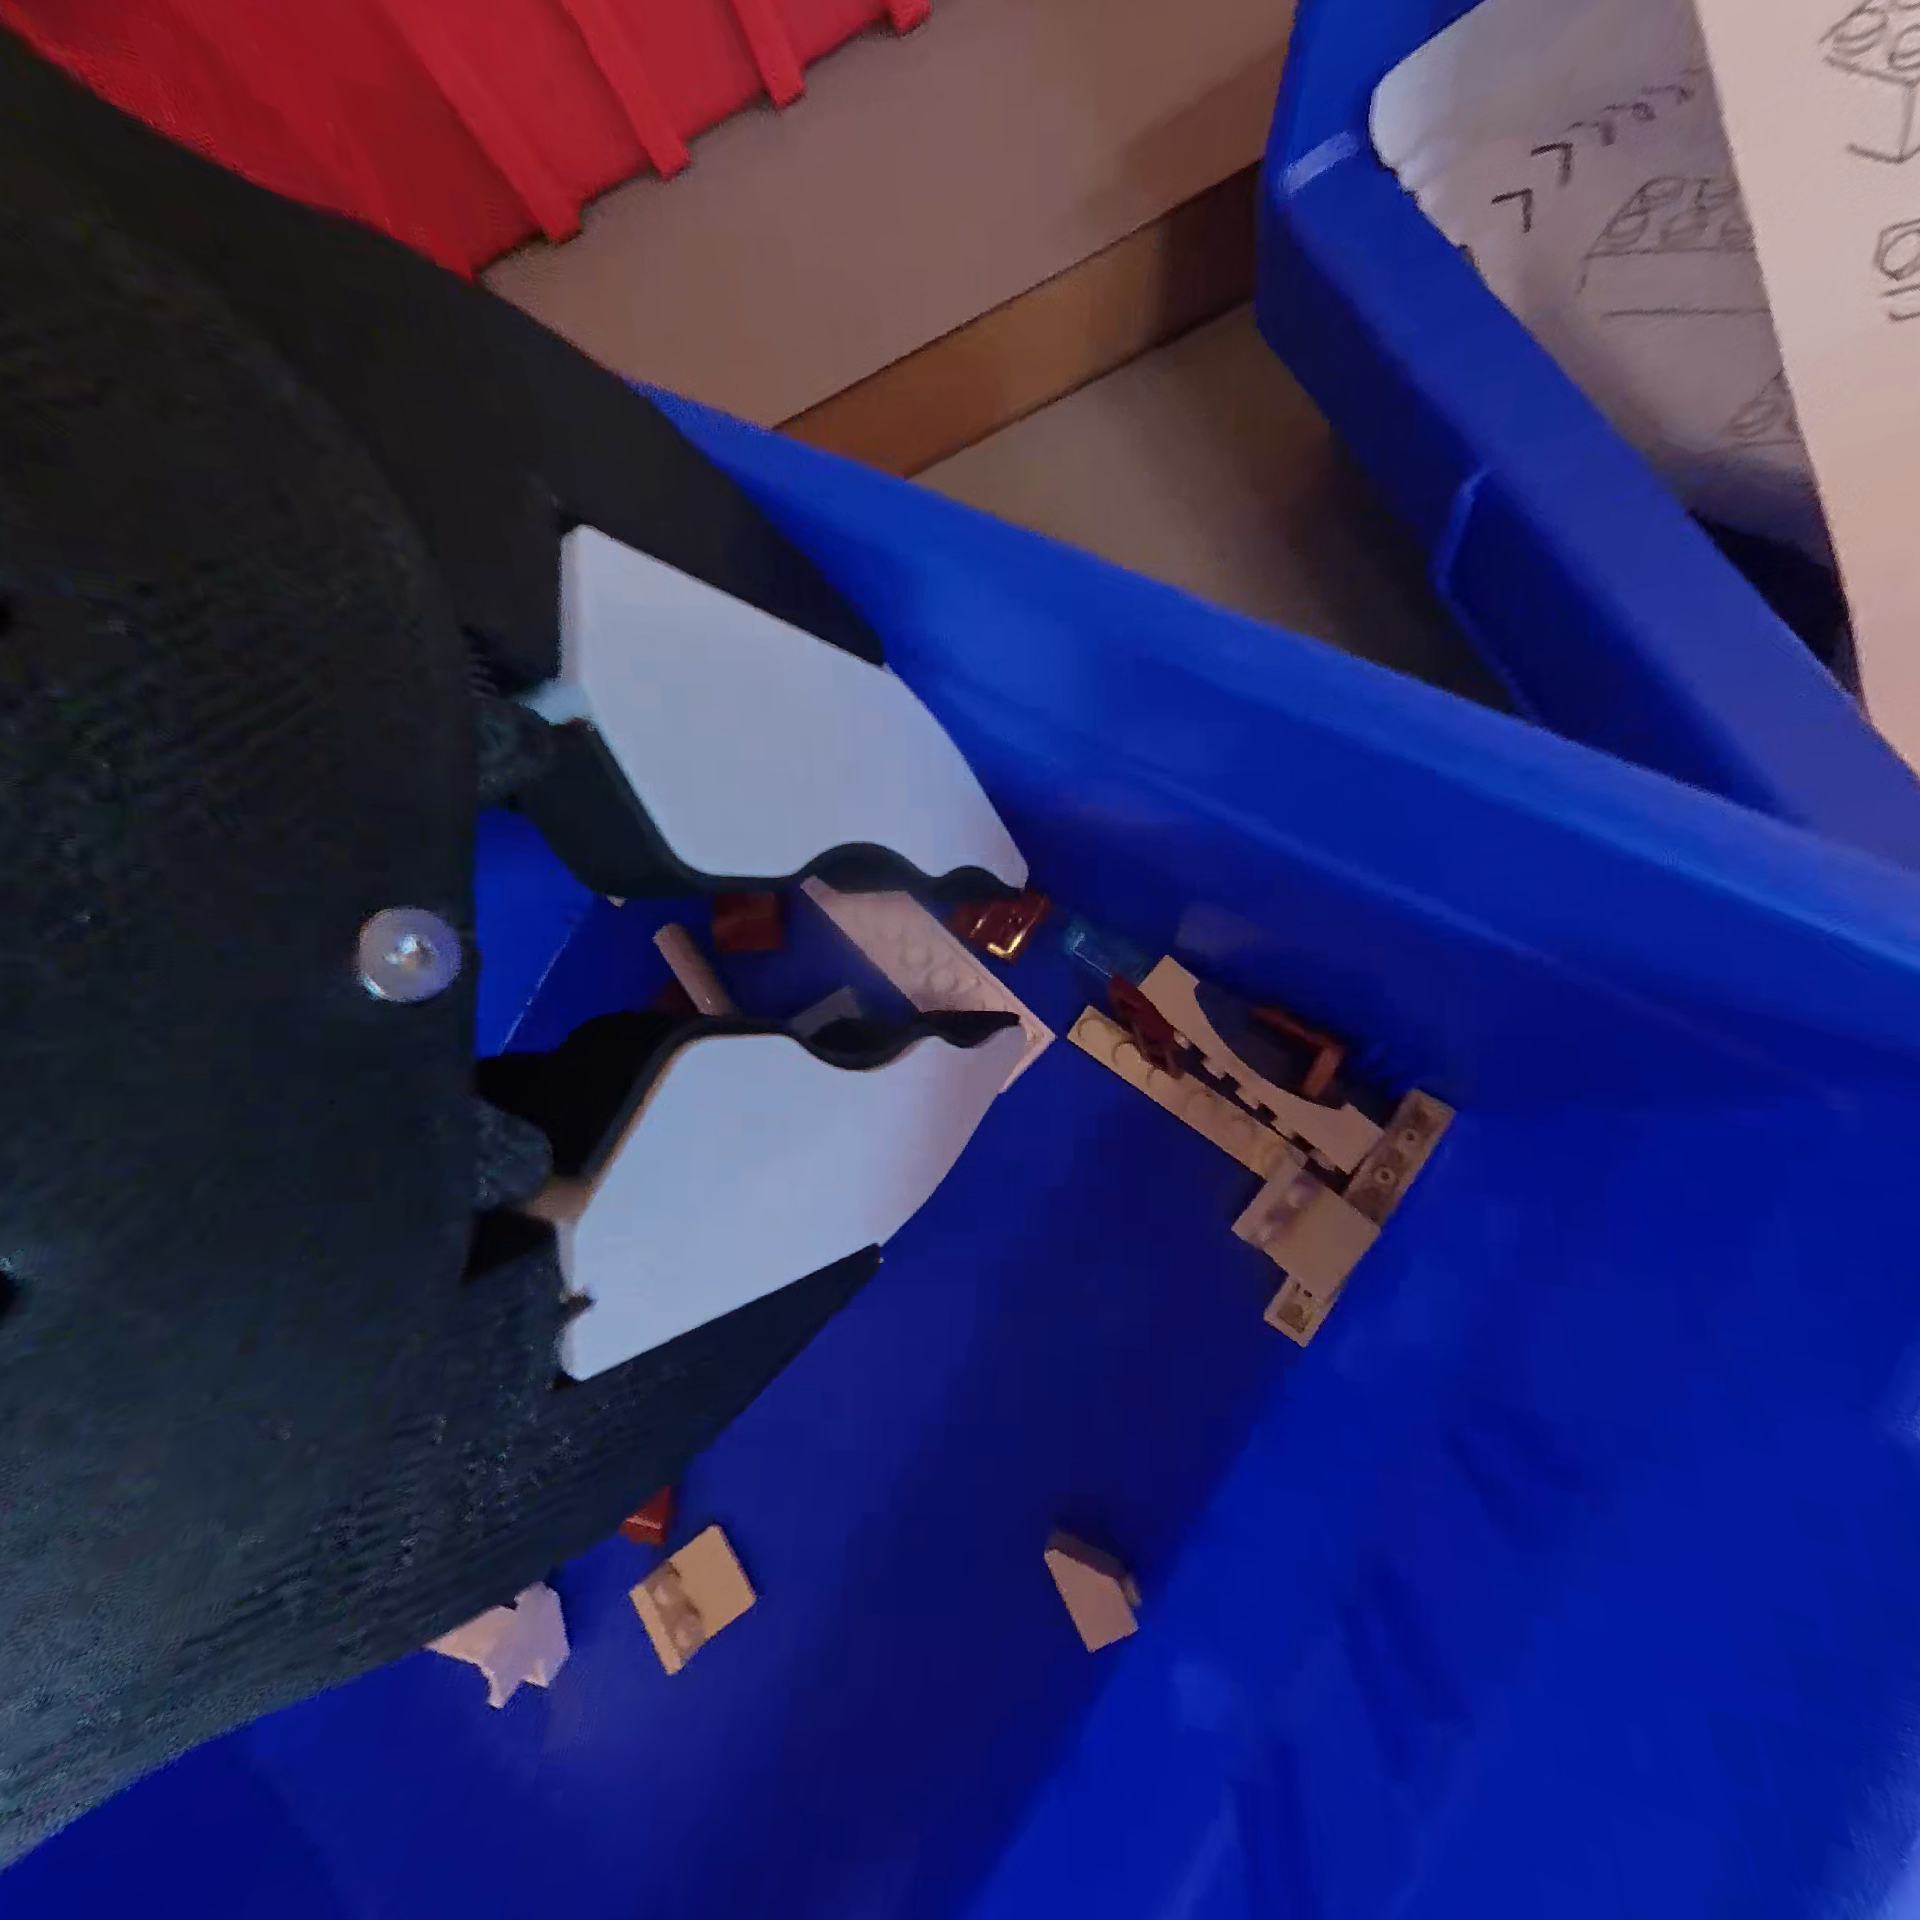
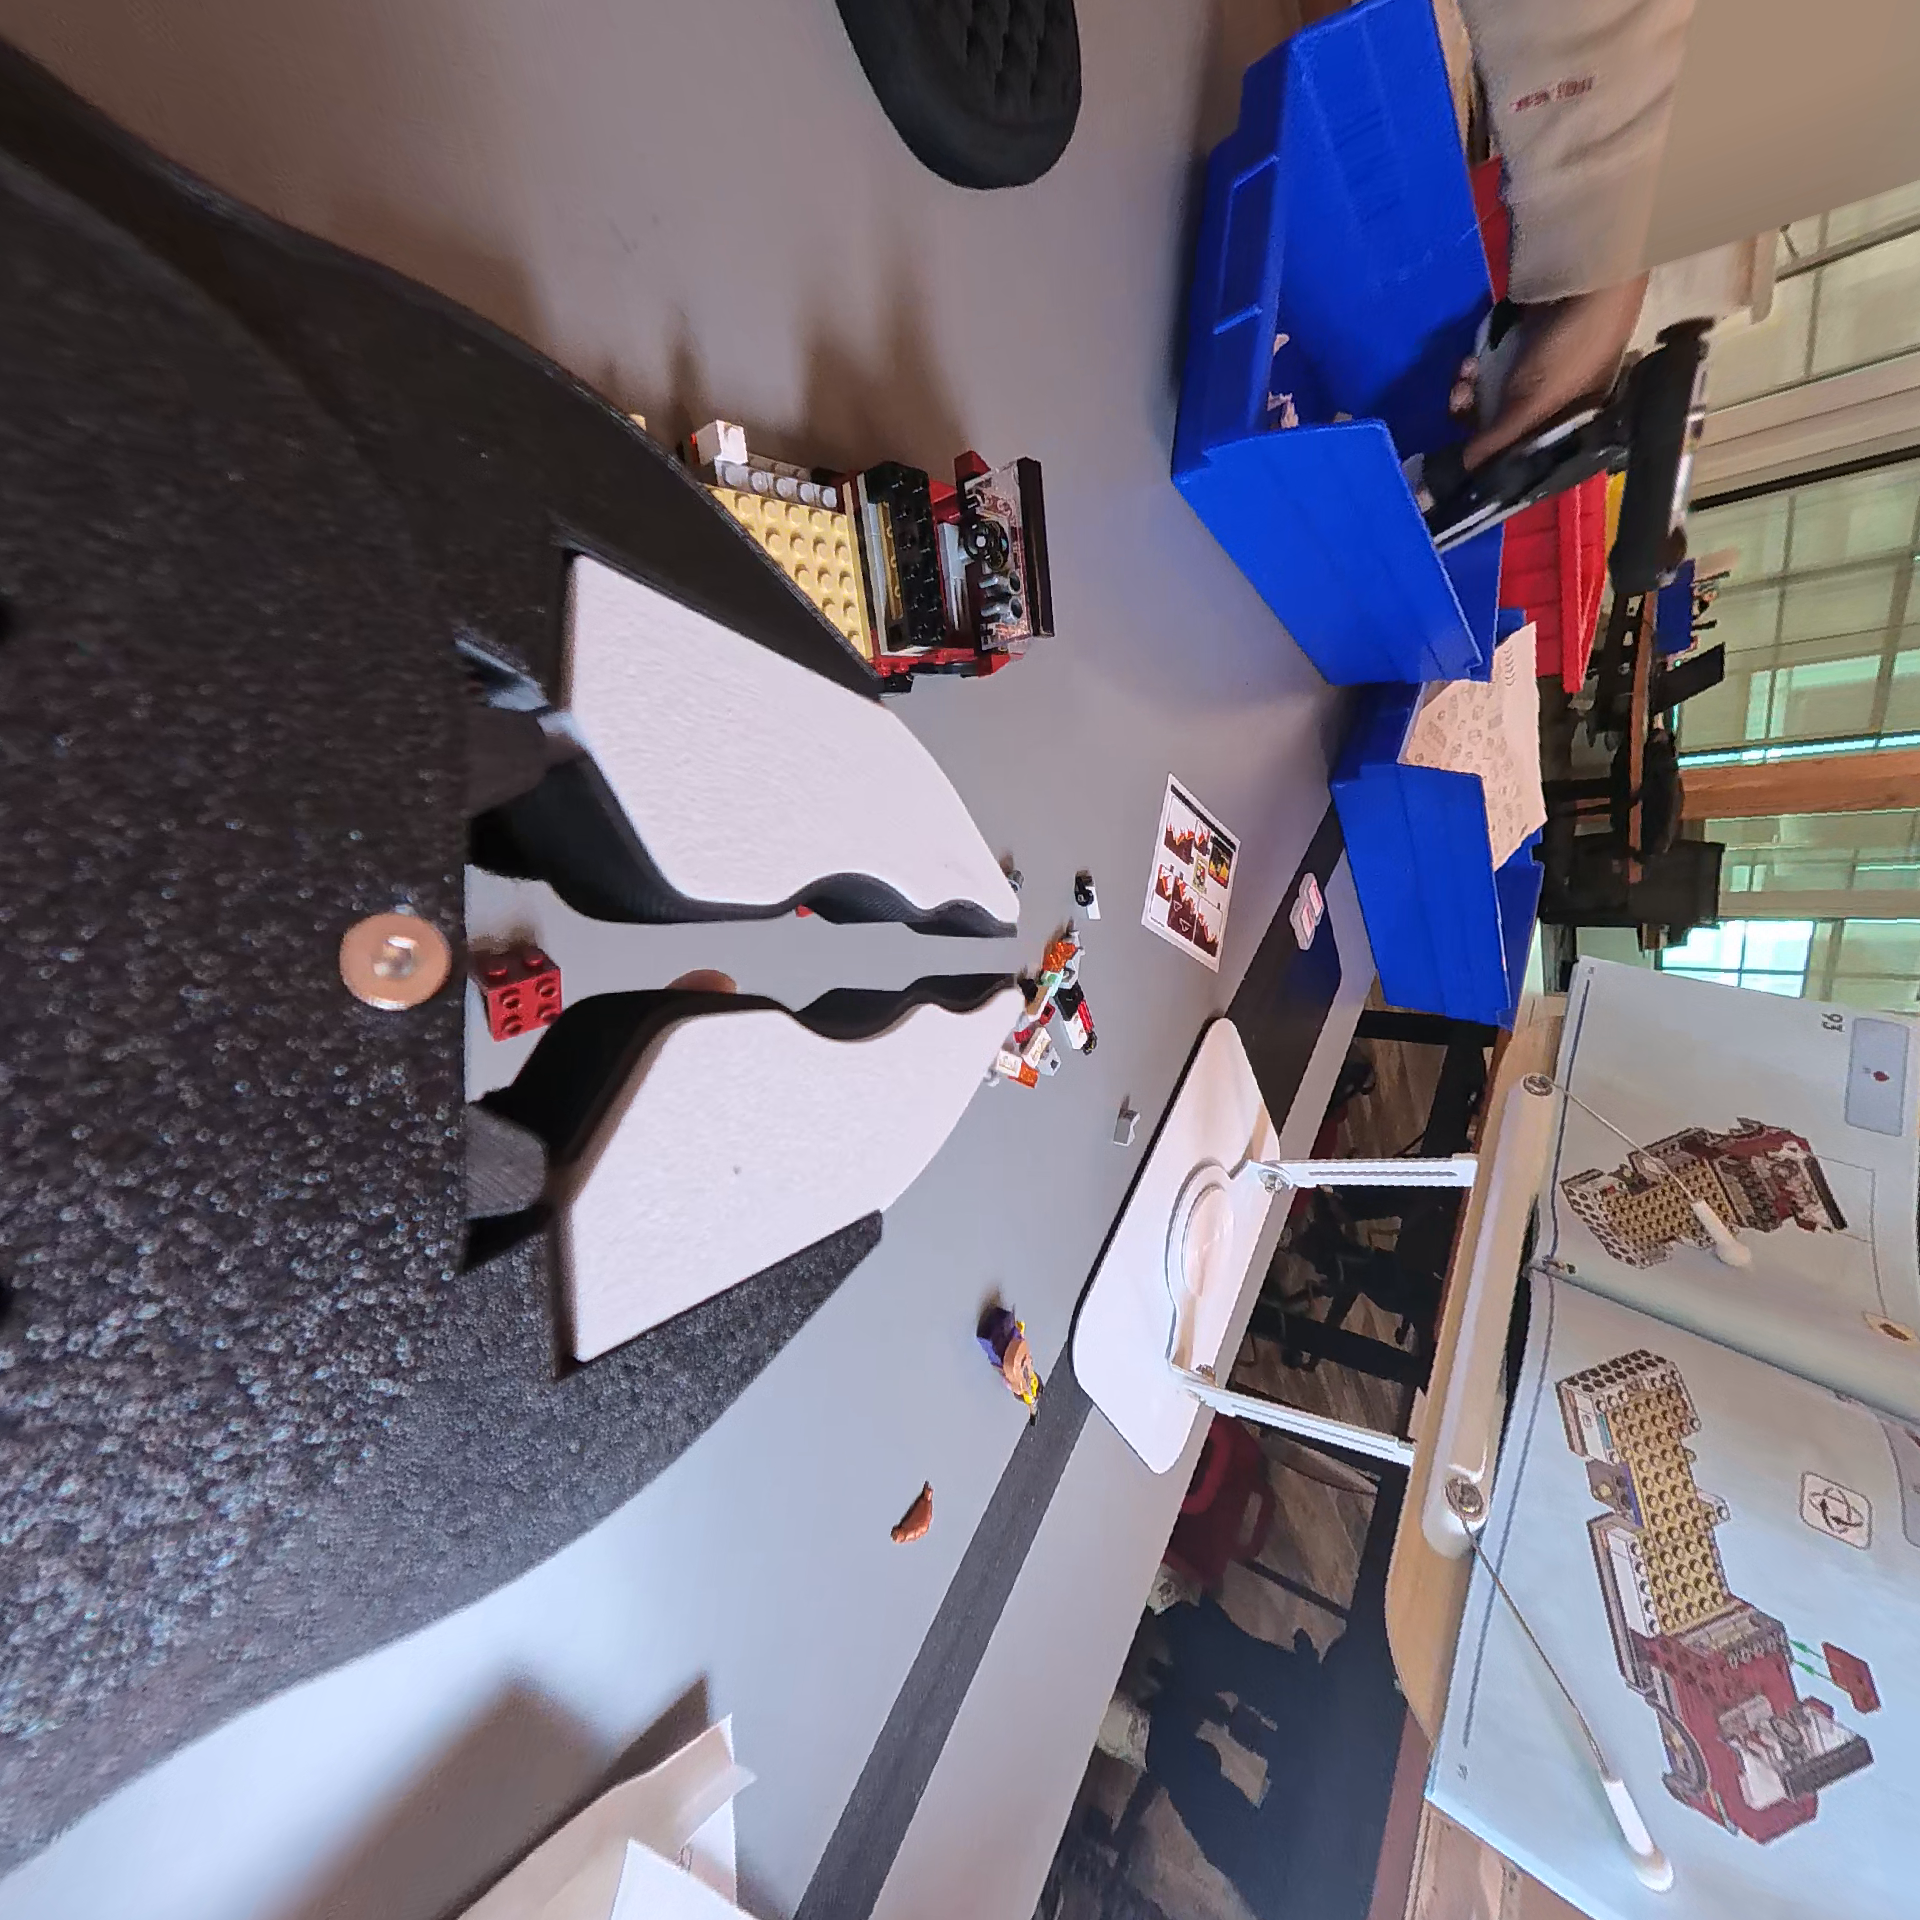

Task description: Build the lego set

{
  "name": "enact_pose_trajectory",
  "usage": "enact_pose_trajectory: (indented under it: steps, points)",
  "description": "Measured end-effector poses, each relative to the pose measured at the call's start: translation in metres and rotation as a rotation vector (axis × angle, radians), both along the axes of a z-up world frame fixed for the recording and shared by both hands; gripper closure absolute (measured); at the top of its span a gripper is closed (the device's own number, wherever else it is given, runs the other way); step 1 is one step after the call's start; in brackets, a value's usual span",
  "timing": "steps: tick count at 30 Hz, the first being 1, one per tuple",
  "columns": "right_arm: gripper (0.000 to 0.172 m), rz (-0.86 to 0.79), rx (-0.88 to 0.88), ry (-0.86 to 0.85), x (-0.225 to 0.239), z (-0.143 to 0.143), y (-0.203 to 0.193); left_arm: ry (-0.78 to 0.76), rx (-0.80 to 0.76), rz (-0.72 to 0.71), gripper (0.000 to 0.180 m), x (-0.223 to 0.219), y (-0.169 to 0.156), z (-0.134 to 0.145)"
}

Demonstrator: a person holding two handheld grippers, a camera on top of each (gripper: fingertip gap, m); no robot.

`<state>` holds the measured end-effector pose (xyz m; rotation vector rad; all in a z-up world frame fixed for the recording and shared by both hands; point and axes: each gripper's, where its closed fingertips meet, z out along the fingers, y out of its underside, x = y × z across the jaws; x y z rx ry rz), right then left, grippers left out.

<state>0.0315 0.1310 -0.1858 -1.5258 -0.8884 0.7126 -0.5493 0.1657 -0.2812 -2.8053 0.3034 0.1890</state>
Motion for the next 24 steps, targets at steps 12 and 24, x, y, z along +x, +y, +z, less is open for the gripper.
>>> enact_pose_trajectory:
  steps: [12,24]
  points:
    - [0.165,0.038,-0.007,-0.008,-0.004,-0.003,-0.008,-0.259,0.152,0.233,0.152,0.022,0.023,-0.007]
    - [0.165,0.079,0.008,-0.034,-0.009,-0.004,-0.018,-0.224,-0.024,0.058,0.161,0.044,-0.008,-0.002]
